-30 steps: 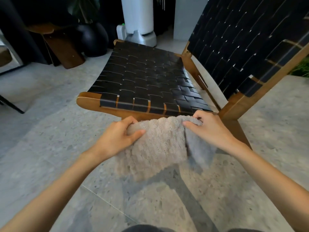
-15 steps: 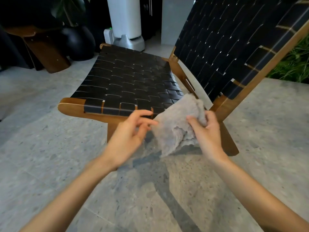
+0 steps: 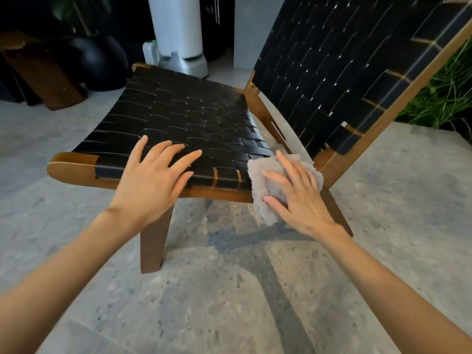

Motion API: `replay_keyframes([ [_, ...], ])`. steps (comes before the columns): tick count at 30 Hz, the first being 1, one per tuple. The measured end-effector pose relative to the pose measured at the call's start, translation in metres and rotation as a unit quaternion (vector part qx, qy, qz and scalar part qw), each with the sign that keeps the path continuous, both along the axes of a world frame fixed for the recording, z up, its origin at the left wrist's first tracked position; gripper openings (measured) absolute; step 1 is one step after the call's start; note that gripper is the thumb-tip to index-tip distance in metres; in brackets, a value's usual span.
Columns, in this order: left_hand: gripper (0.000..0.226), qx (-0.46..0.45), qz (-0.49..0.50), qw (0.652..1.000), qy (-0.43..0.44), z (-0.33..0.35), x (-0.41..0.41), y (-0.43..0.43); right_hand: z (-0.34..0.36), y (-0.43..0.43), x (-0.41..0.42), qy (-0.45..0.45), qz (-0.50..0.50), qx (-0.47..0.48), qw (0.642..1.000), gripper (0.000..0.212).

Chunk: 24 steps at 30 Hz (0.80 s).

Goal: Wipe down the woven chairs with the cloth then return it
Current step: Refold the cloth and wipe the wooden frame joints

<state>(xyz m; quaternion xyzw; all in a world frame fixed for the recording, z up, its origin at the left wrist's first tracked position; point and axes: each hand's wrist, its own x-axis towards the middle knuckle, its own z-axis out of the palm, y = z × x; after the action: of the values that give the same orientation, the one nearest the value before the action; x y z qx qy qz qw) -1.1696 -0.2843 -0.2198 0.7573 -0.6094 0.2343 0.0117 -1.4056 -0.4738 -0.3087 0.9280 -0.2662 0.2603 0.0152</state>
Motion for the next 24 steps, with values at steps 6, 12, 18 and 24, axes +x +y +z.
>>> replay_keyframes([
  [6,0.058,0.049,0.014,0.998,-0.021,-0.007,0.012,0.01,-0.009,-0.015,0.018,-0.03,-0.009,-0.144,0.989,0.071],
  [12,0.054,0.031,-0.003,0.999,-0.022,-0.006,0.028,0.022,0.006,0.017,0.081,-0.068,0.079,-0.269,0.958,0.063],
  [18,0.052,-0.095,0.077,0.991,0.054,-0.008,0.069,0.072,0.042,0.07,0.153,-0.014,0.16,-0.212,0.964,0.084],
  [24,0.051,-0.195,0.015,0.938,0.286,-0.011,0.098,0.103,0.081,0.134,0.226,-0.001,0.177,-0.204,0.963,0.082],
])
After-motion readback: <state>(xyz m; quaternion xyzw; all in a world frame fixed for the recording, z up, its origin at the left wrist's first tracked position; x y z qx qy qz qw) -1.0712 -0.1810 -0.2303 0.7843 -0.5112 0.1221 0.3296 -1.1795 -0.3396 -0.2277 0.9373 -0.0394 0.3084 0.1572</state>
